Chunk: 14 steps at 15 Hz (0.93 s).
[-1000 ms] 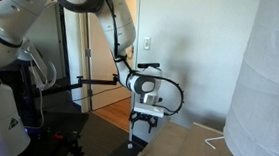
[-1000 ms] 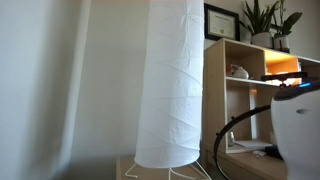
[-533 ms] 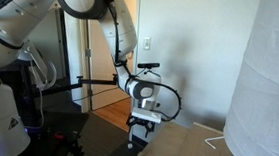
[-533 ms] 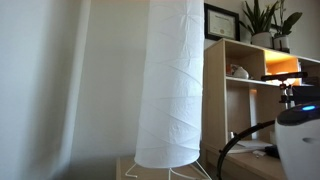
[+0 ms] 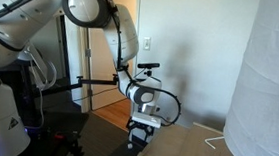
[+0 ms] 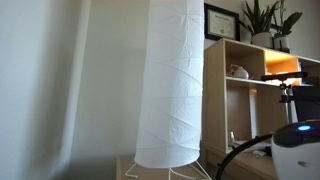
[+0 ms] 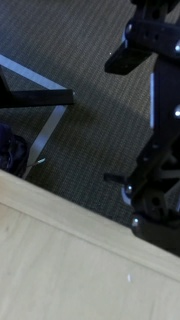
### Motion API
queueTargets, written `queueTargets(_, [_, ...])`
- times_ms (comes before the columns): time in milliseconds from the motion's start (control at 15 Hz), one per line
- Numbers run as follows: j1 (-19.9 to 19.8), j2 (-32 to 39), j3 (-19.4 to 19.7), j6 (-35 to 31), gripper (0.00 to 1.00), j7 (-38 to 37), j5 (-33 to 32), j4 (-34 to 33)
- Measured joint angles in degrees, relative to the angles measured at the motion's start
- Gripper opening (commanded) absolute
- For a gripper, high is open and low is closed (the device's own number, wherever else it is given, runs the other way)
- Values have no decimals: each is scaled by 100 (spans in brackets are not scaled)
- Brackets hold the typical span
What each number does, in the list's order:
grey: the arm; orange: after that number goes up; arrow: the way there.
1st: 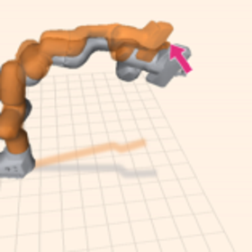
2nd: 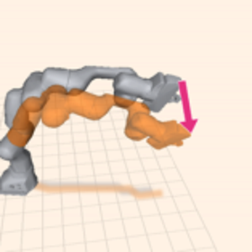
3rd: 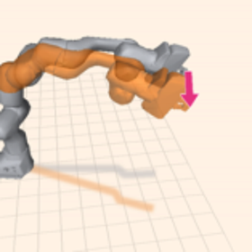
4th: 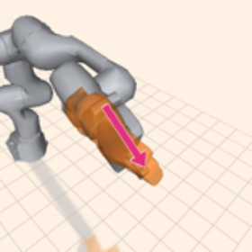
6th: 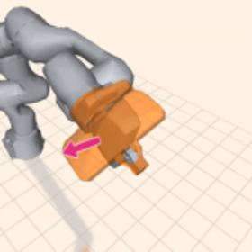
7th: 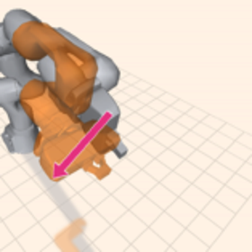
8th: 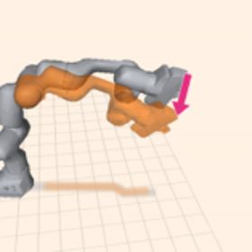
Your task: Close the drawer on the right
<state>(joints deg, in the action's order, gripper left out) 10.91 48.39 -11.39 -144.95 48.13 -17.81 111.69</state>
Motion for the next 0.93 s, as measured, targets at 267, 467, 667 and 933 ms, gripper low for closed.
queueTargets(267, [0,94,0,4,100,0,0,-65])
queueTargets(467, [0,94,0,4,100,0,0,-65])
queueTargets(667, [0,94,0,4,100,0,0,-66])
queueTargets(933, [-2,105,-4,3,100,0,0,-66])
